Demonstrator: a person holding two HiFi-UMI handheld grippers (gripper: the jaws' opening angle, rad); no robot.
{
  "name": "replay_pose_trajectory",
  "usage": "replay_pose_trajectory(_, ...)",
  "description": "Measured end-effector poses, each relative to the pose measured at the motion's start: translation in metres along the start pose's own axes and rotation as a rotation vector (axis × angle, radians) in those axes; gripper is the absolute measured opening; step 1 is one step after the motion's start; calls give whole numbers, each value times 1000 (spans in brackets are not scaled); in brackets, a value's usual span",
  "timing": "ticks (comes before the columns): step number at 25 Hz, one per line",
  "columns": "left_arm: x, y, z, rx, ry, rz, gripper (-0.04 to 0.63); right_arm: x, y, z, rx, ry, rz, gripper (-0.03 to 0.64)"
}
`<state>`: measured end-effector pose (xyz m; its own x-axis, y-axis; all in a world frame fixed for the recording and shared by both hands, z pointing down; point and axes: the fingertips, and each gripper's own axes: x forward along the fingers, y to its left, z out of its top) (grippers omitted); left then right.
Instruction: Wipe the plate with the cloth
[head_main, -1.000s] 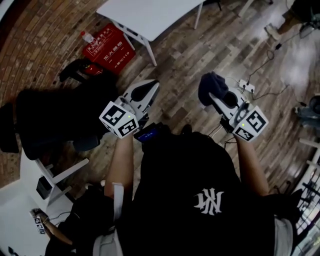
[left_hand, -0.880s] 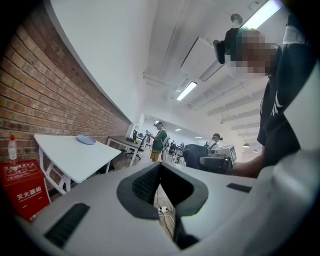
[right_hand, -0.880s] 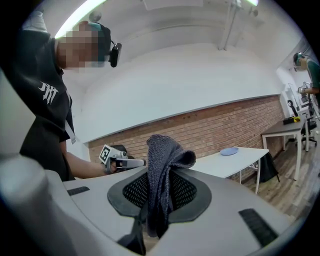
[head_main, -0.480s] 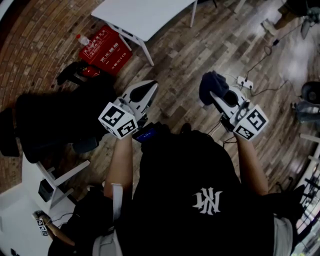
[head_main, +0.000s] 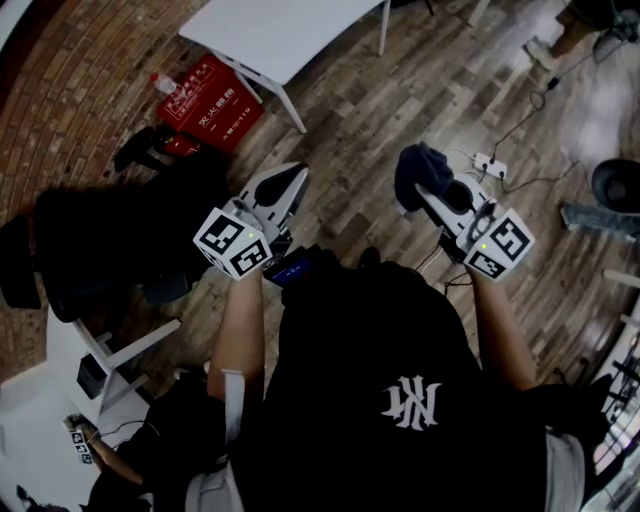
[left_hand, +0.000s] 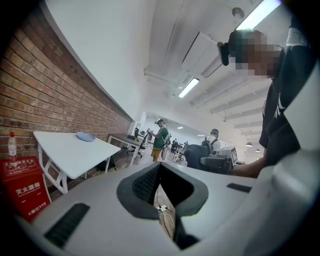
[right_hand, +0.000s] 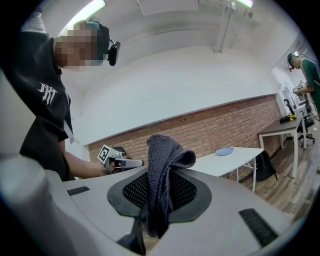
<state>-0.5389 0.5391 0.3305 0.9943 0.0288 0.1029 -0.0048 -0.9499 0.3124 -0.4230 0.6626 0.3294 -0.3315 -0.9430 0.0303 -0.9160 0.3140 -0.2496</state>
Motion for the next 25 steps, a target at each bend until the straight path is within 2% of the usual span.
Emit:
replay_pose_trajectory(3,7,-9,-10,-15,15,-3,2,-8,-3,-3,3,0,-3,87)
replay_pose_trajectory(7,11,-16,-15,-21,37,-1,2,-21,-10,-8,62,-31,-22,87)
replay_pose_trajectory(13,21,-2,-10,-38,45,8,2,-22,-27,-15,100,-44,-50,89)
replay_pose_trajectory(18,41,24,-5,-37,36,-2,2,-10,-54,-17,111,-47,-81,87)
replay_pose_trajectory(25,84,93,20,-46,-24,8,2,30,-105,-2,87,-11,-81,87)
